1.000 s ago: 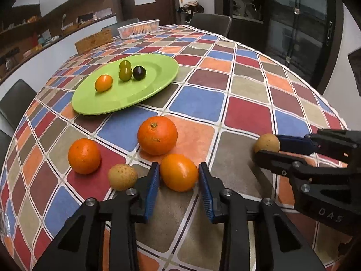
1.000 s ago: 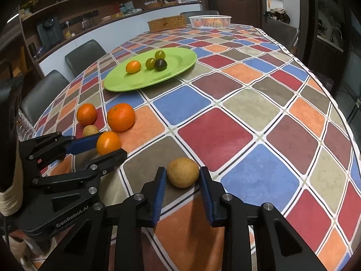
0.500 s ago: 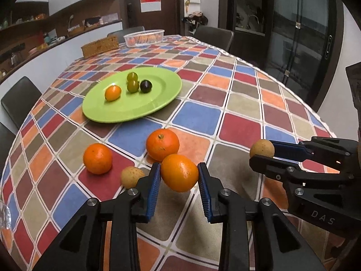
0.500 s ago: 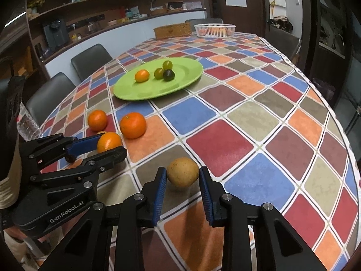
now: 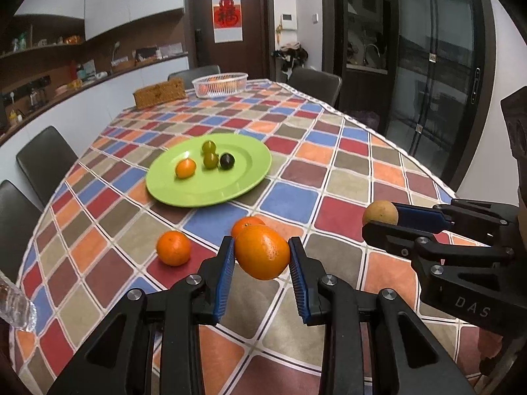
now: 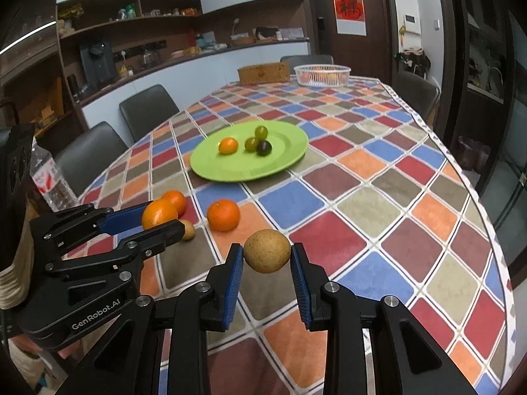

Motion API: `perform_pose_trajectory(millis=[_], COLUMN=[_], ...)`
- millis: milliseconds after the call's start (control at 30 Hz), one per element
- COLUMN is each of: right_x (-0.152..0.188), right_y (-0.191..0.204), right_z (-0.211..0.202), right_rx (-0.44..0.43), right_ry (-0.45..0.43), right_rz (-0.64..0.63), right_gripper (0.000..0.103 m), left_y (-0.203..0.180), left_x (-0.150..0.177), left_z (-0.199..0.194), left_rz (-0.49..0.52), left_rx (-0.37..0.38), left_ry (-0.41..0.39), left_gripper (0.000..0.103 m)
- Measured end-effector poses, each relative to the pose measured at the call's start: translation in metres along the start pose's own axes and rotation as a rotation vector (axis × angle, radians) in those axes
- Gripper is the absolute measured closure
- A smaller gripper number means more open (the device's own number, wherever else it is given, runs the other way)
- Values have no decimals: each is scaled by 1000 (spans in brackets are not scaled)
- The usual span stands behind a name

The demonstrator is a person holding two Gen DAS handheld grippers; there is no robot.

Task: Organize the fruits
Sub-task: 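Carry the orange and the brown fruit over the lime-green plate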

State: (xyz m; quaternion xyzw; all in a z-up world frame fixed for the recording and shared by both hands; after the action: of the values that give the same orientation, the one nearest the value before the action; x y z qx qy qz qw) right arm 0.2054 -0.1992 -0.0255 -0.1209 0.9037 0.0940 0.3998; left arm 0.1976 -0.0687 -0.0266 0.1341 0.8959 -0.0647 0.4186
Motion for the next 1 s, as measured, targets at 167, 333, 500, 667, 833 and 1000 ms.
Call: perform_pose_trajectory(millis=[167, 333, 500, 667, 833, 1000], right_x=[-6, -19, -37, -55, -72, -88], right_y=[4, 9, 11, 14, 16, 19], right_z=[-10, -17, -23, -23, -18, -8], right_rx=[-6, -19, -28, -31, -47, -47], right_ry=[-32, -73, -123, -161, -175, -180], right_rz=[-9, -13, -13, -21, -21, -36], right_gripper=[72, 72, 72, 72, 72, 72], left_y=[4, 11, 19, 27, 34, 41], left_x=[-6, -18, -30, -45, -59, -73], left_z=[-13, -22, -30, -34, -31, -19], left_rz=[-2, -7, -17, -13, -11, -11], left_rx=[-11, -30, -37, -43, -39, -24], left_ry=[-35, -75, -109, -143, -161, -157], left_gripper=[71, 71, 71, 71, 71, 71])
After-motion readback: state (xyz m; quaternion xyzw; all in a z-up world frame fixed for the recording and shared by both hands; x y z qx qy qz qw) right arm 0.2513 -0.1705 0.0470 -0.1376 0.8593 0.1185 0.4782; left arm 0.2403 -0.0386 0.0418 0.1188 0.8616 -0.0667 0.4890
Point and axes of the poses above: each gripper's, at about its wrist camera, not at the fingertips, and z roughly the way its jaws point, y to its left, x to its underside, the point moved 2 cm from there along z, roughly the way its jaws point, and after that the axes turned 3 degrees about -z, right-handed, at the moved point
